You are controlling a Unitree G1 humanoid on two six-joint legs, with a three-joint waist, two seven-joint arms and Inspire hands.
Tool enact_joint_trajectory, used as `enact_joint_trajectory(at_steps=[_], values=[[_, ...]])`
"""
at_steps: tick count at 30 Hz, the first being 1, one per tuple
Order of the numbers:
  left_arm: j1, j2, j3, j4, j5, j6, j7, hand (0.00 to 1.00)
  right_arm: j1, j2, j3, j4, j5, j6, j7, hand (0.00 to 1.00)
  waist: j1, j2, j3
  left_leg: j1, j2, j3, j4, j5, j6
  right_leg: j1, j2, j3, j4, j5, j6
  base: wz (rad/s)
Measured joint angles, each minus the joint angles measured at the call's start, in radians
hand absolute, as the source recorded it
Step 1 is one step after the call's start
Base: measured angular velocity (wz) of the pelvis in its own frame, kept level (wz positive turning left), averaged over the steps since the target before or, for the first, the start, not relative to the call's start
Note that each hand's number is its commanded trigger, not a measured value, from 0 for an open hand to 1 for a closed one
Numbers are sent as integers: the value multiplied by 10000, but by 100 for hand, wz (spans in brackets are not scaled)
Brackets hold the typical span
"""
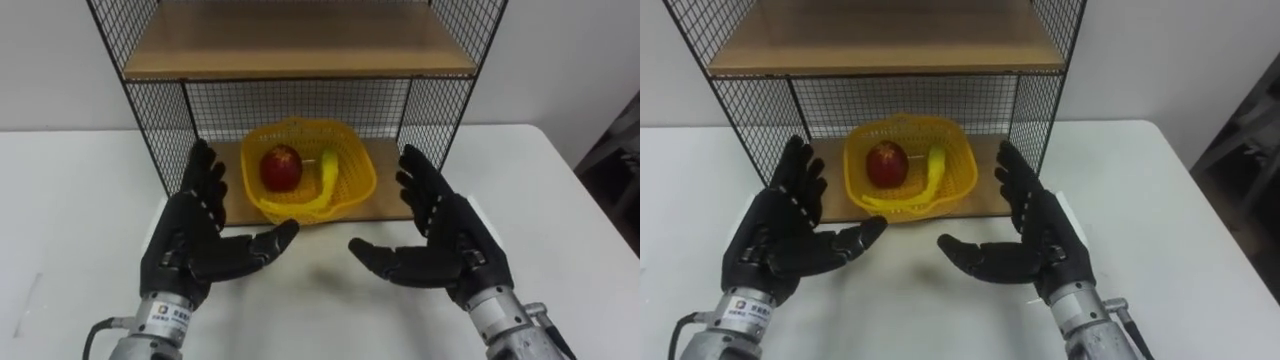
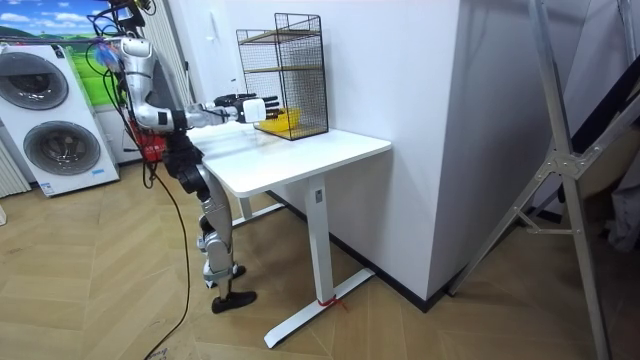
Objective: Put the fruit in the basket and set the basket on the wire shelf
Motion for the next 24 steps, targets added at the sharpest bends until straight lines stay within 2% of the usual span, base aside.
enact_joint_trajectory(at_steps=[4,11,13,15,17,18,20,22,24], values=[[240,61,17,2,0,-372,17,0,156,6,-113,-1,-137,-263,64,0,-1,36,24,1,0,15,-8,-3,-1,0,2,-21,-2,3,0,-2],[745,94,207,1,10,-748,355,0,482,12,-418,-71,-279,-604,-262,0,25,78,45,-22,0,7,-11,-4,-2,-9,17,-78,-8,1,4,0],[886,73,476,-68,19,-907,835,0,697,1,-511,-267,-284,-768,-549,0,44,103,44,-13,-6,3,-16,-4,-3,-12,37,-44,-6,-2,6,0],[1081,36,729,-279,44,-914,1210,0,849,-6,-731,-341,-369,-916,-761,0,65,109,48,1,-6,11,-17,-4,-3,-11,74,66,-23,7,17,-5],[1135,5,957,-364,45,-1021,1641,0,910,-110,-1028,-406,-665,-917,-1190,0,110,121,46,30,-2,46,-28,-5,-4,-10,82,116,-20,14,17,-7],[1133,-43,1140,-397,52,-1203,1969,0,954,-220,-1207,-494,-877,-921,-1534,0,118,124,46,37,2,71,-32,-6,-4,-12,82,131,-17,18,17,-4],[1133,-55,1443,-619,59,-1347,2528,0,1022,-268,-1514,-648,-1428,-995,-2035,0,139,127,51,31,2,71,-39,-5,-4,-13,87,136,-14,18,17,0],[1101,-52,1953,-935,373,-1632,3326,0,1015,-415,-1906,-673,-1935,-1252,-2719,0,144,106,50,36,1,70,-46,-5,-4,-14,91,147,-13,19,18,0],[984,-36,2438,-966,595,-1874,3906,0,1013,-587,-2255,-680,-2124,-1333,-3234,0,197,100,53,35,1,71,-46,-5,-4,-23,89,149,2,17,19,0]])
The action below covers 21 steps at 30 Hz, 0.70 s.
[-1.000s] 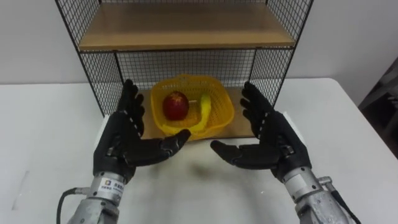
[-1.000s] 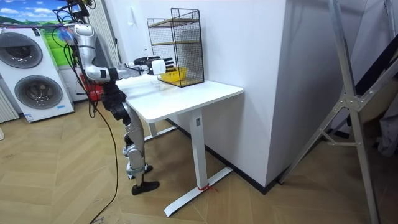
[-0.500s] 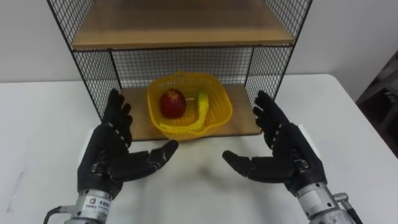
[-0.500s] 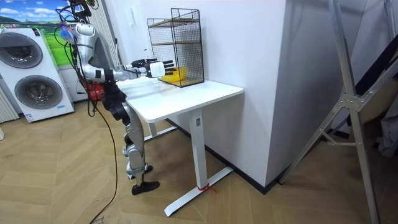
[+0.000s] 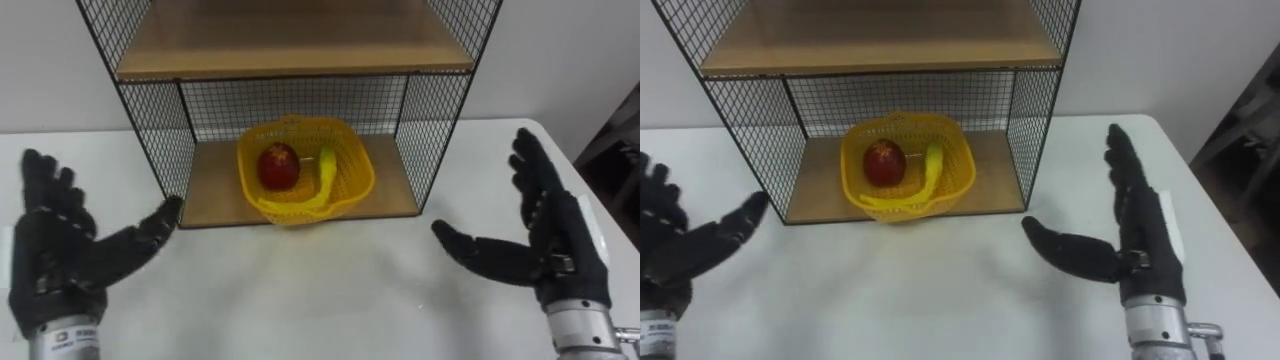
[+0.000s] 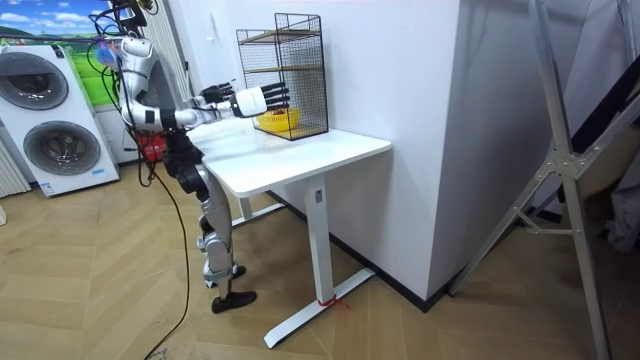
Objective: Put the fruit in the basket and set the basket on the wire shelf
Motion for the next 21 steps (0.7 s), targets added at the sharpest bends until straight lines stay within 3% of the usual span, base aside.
enact_joint_trajectory(at_steps=[5,10,17,21], values=[[-182,83,1043,-506,23,-134,1640,0,-90,-120,-839,-551,9,0,-1330,0,107,-67,12,8,0,-14,-4,2,-4,-3,0,-10,-5,-2,-1,0],[-365,309,1963,-823,43,-180,3045,0,-251,-517,-1337,-1097,24,-166,-2467,0,118,-80,51,-33,2,-26,37,-19,-11,-15,1,-11,-11,-17,-8,0],[-285,375,3935,-852,-117,-178,4512,0,-240,-572,-3258,-1057,1230,-216,-4016,0,267,-8,44,-90,-3,-52,59,-22,-9,-72,-12,-31,4,-20,-1,0],[-261,856,5256,-240,-1057,-166,5316,0,-175,-792,-4288,-319,2419,-268,-5166,0,265,96,-6,-69,-6,-76,53,-25,-8,-42,-49,-30,12,-81,-60,2]])
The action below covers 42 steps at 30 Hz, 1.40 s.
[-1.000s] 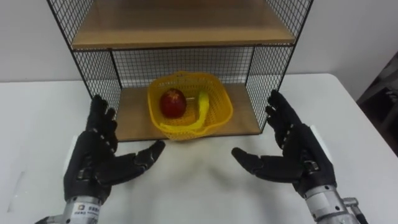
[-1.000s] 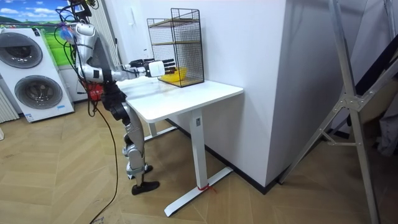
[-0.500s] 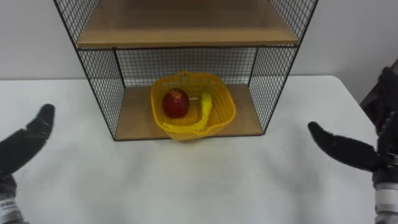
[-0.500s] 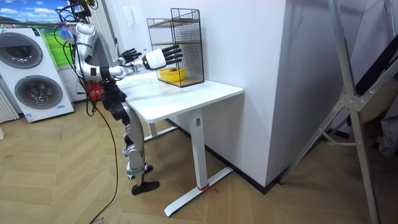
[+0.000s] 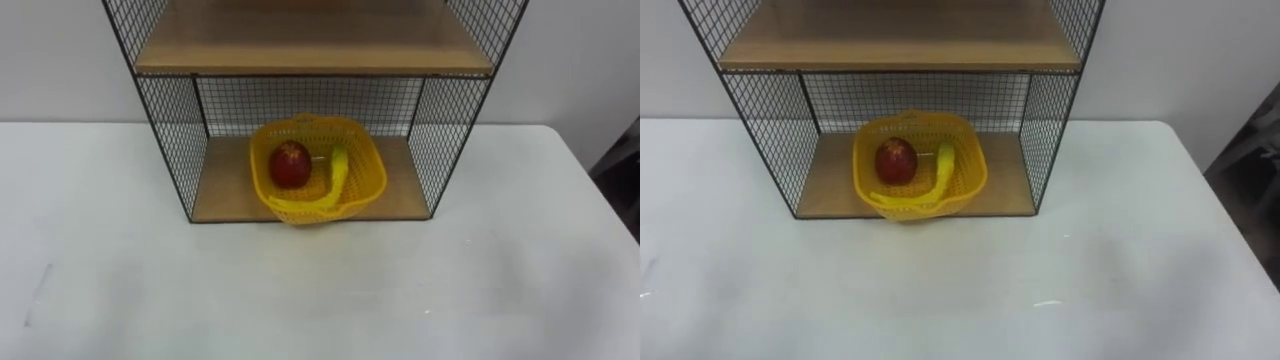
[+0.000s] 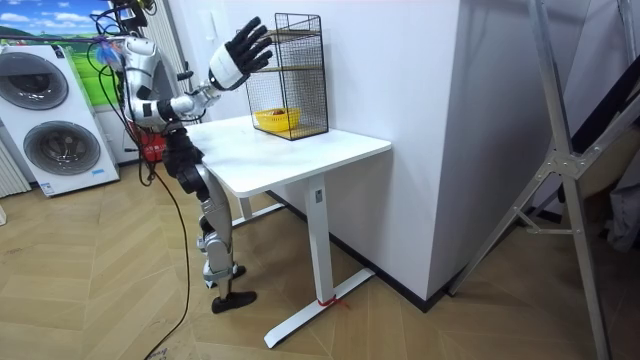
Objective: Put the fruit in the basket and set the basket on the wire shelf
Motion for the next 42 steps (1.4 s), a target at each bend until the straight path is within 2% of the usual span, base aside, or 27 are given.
enact_joint_trajectory(at_steps=[1,3,5,6,7,9,11,13,16,19,21,23,25,26,28,30,31,35,37,38,40,42], values=[[129,111,355,390,-505,20,171,0,93,-135,-281,573,431,6,-244,0,11,31,4,18,1,15,-8,0,0,12,-32,29,8,0,0,0],[358,204,816,1218,-1287,97,417,0,160,-136,-781,1505,1004,51,-656,0,1,52,17,-37,-3,27,-8,-3,3,-35,-56,20,64,-29,-3,-4],[580,323,1085,2392,-2417,265,590,0,256,-279,-1238,2724,1937,171,-1051,0,-2,92,-42,-136,-22,85,37,-23,13,-250,-125,12,323,-143,-10,-6],[712,375,1167,3043,-3260,471,804,0,294,-421,-1435,3448,2619,405,-1390,0,-11,135,-54,-164,-47,125,57,-39,10,-363,-171,28,521,-239,-9,-4],[870,403,1273,3700,-3905,544,973,0,250,-472,-1655,4322,3291,472,-1671,0,-25,135,-55,-190,-84,121,51,-39,10,-482,-217,28,719,-360,1,0],[798,452,1475,4816,-4580,581,1117,0,210,-552,-1871,5507,4329,612,-1975,0,-41,75,-85,-324,-130,87,90,-36,6,-716,-281,14,1011,-507,-16,8],[719,469,1605,5854,-4973,606,1103,0,199,-601,-2084,6649,5152,729,-2054,0,-207,76,-80,-442,-158,-99,199,-56,-15,-737,-296,-98,1057,-571,-20,22],[642,674,1659,7453,-5543,788,864,0,84,-975,-2154,8595,6063,821,-1986,0,-280,62,-85,-423,-152,-173,198,-69,-47,-681,-281,-125,1042,-608,-41,13],[646,894,1729,9254,-5795,1029,384,0,54,-1248,-2317,10613,6738,918,-1780,0,-337,54,-72,-434,-133,-233,217,-76,-69,-655,-263,-171,1023,-615,-54,6],[678,880,1748,10716,-5783,1055,-35,0,53,-1233,-2464,12375,6792,929,-1384,0,-431,53,-79,-445,-103,-325,355,-184,-51,-549,-242,-261,984,-636,-84,5],[667,729,1679,11298,-5757,1211,-406,0,15,-1207,-2387,13459,6801,1000,-1014,0,-454,53,-78,-402,-101,-348,345,-187,-48,-509,-241,-270,977,-640,-91,5],[641,471,1415,11787,-5373,1350,-789,0,-77,-1064,-2195,14358,6787,1065,-695,0,-504,46,-82,-365,-101,-358,338,-197,-60,-469,-243,-276,984,-647,-101,0],[608,204,642,12708,-4418,1649,-1562,0,-291,-706,-1802,15228,6553,1254,-132,0,-590,15,-102,-350,-85,-354,328,-229,-83,-448,-241,-277,985,-652,-109,0],[603,135,453,12910,-4191,1735,-1761,0,-381,-666,-1648,15478,6552,1355,15,0,-628,10,-105,-320,-82,-354,313,-231,-82,-416,-238,-277,974,-652,-110,0],[533,-181,-142,13527,-2997,2080,-2663,0,-706,-394,-1006,16187,6106,1720,618,0,-716,-3,-112,-190,-43,-327,267,-231,-84,-234,-191,-292,797,-586,-122,0],[399,-337,-717,14004,-1978,2386,-3352,0,-989,-274,-433,16549,5501,2057,1110,0,-732,3,-109,-113,9,-264,273,-232,-86,-92,-133,-271,641,-506,-125,-5],[385,-436,-1065,14054,-1249,2704,-3818,0,-1137,-173,-84,16568,5030,2280,1426,0,-738,-12,-102,-30,22,-263,263,-233,-85,19,-105,-265,547,-451,-128,-3],[225,-671,-1934,14132,588,3179,-5140,0,-1403,73,804,16561,3785,2687,2350,0,-710,-37,-102,204,28,-243,179,-232,-87,252,-84,-228,452,-424,-124,0],[168,-882,-2363,14094,1510,3488,-5704,0,-1483,278,1732,16467,2937,2937,2819,0,-669,-47,-101,345,50,-201,86,-223,-102,404,-63,-220,324,-361,-126,-2],[128,-941,-2494,14105,1700,3581,-5777,0,-1554,332,1968,16478,2699,3042,2916,0,-665,-49,-102,398,49,-184,14,-213,-117,420,-61,-192,302,-336,-137,-7],[-154,-1033,-3170,14267,2071,3999,-6056,0,-1743,584,2779,16465,1840,3379,3334,0,-661,-69,-108,408,58,-149,-12,-204,-131,417,-56,-190,291,-307,-148,-3],[-296,-1054,-3421,14278,2213,4226,-6296,0,-1866,793,3140,16465,1256,3563,3599,0,-672,-104,-116,437,71,-136,-12,-192,-151,435,-43,-200,295,-299,-162,0]])
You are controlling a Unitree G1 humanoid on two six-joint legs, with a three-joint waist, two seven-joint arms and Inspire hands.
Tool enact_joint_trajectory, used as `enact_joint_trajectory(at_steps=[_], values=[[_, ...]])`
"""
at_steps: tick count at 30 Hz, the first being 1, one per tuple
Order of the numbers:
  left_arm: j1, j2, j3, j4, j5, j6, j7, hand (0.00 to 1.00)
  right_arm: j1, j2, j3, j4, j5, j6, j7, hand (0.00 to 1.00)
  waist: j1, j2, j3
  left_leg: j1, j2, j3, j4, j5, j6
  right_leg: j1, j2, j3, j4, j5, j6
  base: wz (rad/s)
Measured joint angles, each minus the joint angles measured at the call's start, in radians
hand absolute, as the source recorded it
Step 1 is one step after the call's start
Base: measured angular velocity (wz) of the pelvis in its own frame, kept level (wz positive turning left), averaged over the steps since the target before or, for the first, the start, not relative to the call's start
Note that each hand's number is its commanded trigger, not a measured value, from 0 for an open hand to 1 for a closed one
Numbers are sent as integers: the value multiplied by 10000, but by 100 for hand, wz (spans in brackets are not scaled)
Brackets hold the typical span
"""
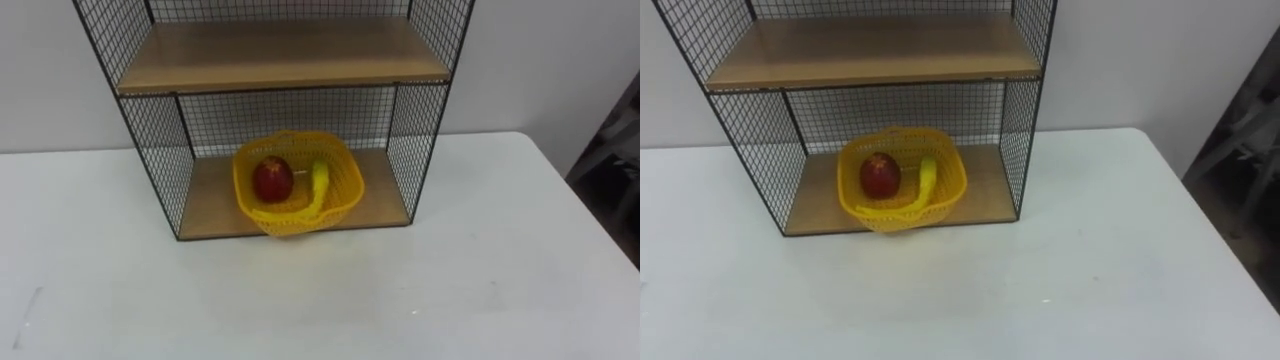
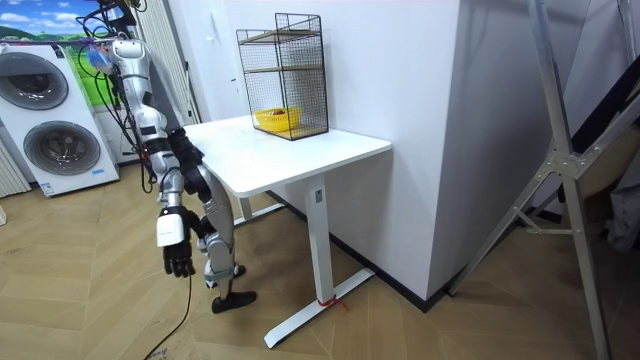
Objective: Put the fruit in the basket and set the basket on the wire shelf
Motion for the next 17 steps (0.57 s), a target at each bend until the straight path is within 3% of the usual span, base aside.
enact_joint_trajectory(at_steps=[4,9,17], values=[[-308,-116,-11,-19,520,338,-230,0,-322,209,420,10,-724,359,432,0,15,-27,22,26,9,9,-13,31,-41,-21,39,81,-6,15,-24,-6],[-710,-109,-589,-23,1476,779,-318,0,-542,378,1079,-257,-1824,748,871,0,116,-27,23,7,67,76,32,30,-40,-53,109,178,-11,24,-49,-8],[-1219,-103,-1412,-19,1622,1126,-318,0,-643,421,1884,-479,-2156,958,1053,0,166,0,35,-29,107,31,59,43,-59,11,170,134,-173,81,-93,0]])
